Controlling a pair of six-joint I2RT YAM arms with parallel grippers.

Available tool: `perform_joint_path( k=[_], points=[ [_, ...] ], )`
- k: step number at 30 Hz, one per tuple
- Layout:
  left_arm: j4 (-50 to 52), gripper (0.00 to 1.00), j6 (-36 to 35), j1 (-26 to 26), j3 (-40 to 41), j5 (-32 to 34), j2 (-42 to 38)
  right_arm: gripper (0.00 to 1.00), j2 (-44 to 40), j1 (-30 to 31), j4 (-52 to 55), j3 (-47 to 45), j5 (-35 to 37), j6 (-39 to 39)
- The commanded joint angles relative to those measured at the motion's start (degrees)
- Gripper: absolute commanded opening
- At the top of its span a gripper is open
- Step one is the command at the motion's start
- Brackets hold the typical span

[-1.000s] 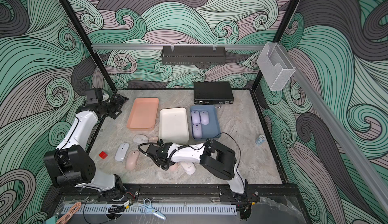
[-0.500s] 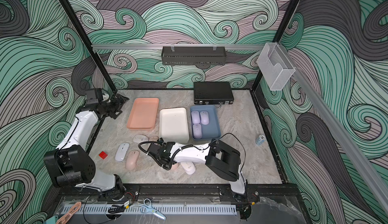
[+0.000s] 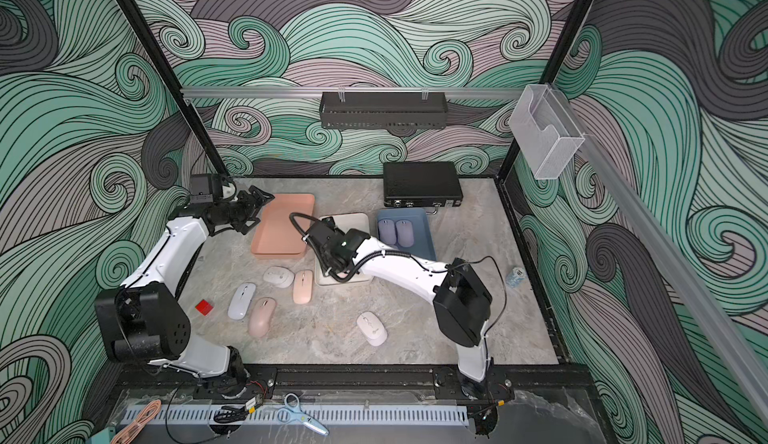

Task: Place the mice by color into the storage box
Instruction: Pick up the mouse from the center of the board, then place the mouse in the storage box.

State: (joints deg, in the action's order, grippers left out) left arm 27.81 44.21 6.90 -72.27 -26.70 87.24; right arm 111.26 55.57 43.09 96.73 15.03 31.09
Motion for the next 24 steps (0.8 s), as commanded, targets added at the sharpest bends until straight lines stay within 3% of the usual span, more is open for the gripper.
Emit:
perform_joint_path(
  k=[1,9,17,24],
  points=[
    [-0.49,0.93,0.44,-0.67,0.19,-1.38,1.32,0.57,7.31,-2.72,0.97,6.68,-0.87,-1.21],
    [-1.10,0.93,1.58,-0.67,0.41,-2.07,0.80,0.57,21.35,-8.12,2.92,23.36,-4.42,-4.05],
    [0.75,0.93,-0.53,-0.67,-0.45,0.60,-0.41,0.57,34.53,-8.86,5.51,38.02,-5.75,-3.94],
    [0.40,0.93,-0.26,-0.66,-0.41,0.18,-0.32,0.57,38.31,-8.98,6.33,42.13,-5.82,-3.16]
  ],
)
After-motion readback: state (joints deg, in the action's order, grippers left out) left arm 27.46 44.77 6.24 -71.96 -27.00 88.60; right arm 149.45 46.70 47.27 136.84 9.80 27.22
